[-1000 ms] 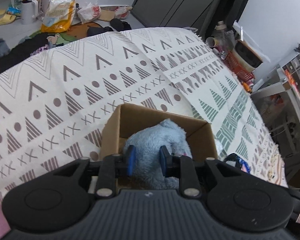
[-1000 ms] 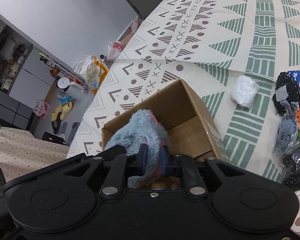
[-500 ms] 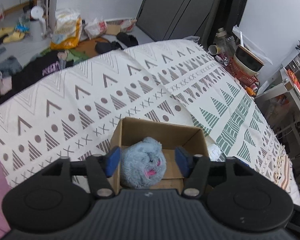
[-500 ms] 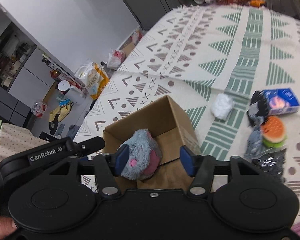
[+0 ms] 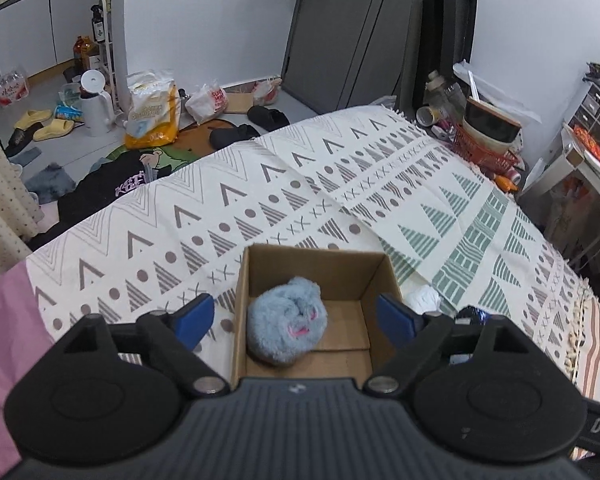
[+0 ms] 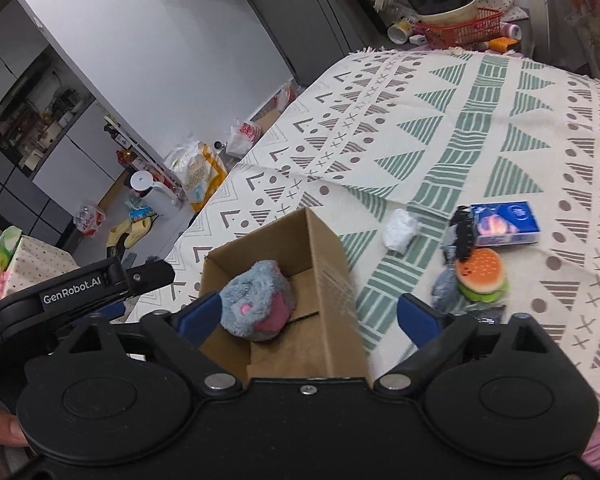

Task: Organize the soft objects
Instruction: 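Lower the plush toy into the box and open both grippers, then grasp the blue fabric sock with the left gripper while the right grasps the black bead bag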

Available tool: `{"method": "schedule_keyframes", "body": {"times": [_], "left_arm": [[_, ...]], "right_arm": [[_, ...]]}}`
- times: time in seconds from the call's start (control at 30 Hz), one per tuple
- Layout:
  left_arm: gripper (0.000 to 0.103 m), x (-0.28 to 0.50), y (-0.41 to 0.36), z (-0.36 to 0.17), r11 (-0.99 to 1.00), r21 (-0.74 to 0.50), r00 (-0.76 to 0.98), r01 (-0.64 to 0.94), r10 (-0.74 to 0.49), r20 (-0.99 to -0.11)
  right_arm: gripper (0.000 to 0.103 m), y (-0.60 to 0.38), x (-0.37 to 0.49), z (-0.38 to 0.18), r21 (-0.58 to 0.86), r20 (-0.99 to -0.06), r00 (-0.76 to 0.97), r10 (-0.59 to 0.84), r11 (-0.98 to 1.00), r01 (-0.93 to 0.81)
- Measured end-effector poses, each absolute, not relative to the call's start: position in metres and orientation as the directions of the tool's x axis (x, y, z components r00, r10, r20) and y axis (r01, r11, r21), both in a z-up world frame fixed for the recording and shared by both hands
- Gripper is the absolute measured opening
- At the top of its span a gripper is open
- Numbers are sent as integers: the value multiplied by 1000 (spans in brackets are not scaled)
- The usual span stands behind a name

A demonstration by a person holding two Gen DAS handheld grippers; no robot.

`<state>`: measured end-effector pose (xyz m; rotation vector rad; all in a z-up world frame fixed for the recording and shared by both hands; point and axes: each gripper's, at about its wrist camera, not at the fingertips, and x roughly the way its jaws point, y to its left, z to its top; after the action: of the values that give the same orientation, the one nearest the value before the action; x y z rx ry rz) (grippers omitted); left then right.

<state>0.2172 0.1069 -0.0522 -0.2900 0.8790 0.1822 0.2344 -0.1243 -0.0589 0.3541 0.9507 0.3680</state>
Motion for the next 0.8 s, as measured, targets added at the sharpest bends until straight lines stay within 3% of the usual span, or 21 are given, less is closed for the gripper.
{"method": "schedule_keyframes", "body": {"times": [0.67, 0.73, 0.8], "left_arm": [[90, 198, 0, -51, 975, -137, 636, -177, 7, -772], [89, 199, -9, -51, 977, -133, 637, -165, 2, -771], [89, 199, -18, -51, 981, -130, 645, -145, -6, -764]], "right_arm": [[102, -241, 220, -81, 500, -707, 556, 437, 865, -43], [101, -249, 220, -84, 516, -704, 554, 445, 856, -31], [93, -255, 222, -90, 538, -698, 548, 461, 843, -23]]}}
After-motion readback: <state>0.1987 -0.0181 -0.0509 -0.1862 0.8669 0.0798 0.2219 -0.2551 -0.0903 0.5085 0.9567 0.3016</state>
